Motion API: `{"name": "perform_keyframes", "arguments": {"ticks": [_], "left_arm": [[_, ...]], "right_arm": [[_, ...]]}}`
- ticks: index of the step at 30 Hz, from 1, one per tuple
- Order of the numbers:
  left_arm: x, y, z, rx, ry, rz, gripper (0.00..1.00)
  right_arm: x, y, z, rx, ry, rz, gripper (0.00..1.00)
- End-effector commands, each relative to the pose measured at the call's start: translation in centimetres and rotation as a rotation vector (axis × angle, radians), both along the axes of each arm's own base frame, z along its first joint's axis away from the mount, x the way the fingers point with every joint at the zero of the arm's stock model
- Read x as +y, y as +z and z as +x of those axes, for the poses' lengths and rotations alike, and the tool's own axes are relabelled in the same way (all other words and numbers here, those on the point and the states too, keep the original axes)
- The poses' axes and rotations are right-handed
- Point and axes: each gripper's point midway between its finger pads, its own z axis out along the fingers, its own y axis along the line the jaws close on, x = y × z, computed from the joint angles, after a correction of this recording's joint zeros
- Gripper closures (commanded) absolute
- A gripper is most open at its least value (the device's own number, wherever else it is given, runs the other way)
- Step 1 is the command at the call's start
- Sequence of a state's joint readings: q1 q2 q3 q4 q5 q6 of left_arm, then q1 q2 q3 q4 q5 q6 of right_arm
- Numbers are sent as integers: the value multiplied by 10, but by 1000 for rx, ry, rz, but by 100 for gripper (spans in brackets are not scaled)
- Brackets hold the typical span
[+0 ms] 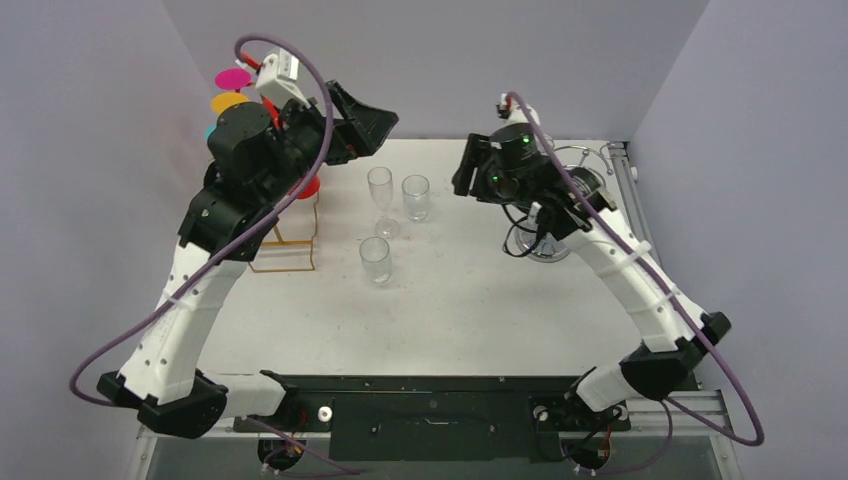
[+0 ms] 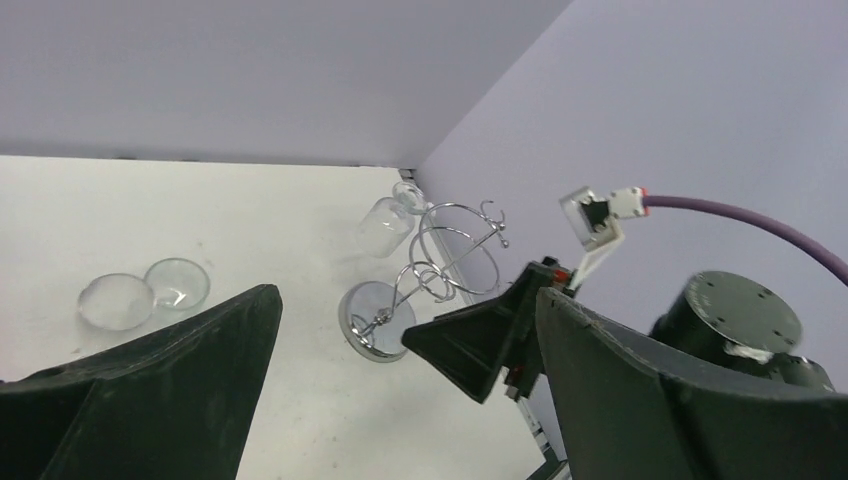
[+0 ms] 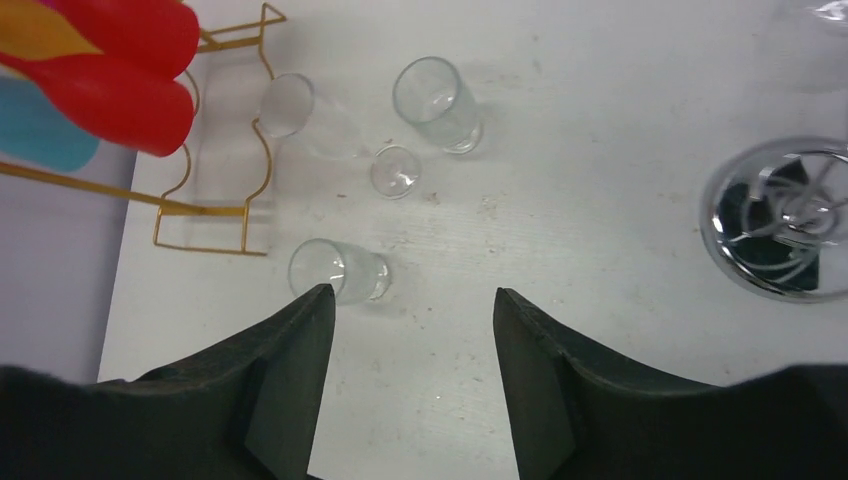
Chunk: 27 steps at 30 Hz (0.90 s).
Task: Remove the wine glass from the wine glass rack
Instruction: Pick up the wine glass from the wine rack.
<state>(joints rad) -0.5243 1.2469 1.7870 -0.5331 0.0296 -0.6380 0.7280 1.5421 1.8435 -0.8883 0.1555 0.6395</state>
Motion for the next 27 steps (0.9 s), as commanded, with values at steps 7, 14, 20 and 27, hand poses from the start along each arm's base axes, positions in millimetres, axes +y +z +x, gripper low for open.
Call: {"name": "perform_keyframes", "arguments": {"ticks": [7,14,20,27], "left_arm": [[-93,5,69,-5,-166,-147,4],[-155,-28,122,38,-255,-209,3],[-193,-43,151,51,-290,-252,3],[-242,-95,192,125,-316,-303,25]], "right_arm": [[-136,41,-15,-141,-327,95,34],[-197,45,-20,-169,-505,105,27],[-234,44,-4,-152,-608,57,27],[-239,44,-2,-147,-614,58,27]]}}
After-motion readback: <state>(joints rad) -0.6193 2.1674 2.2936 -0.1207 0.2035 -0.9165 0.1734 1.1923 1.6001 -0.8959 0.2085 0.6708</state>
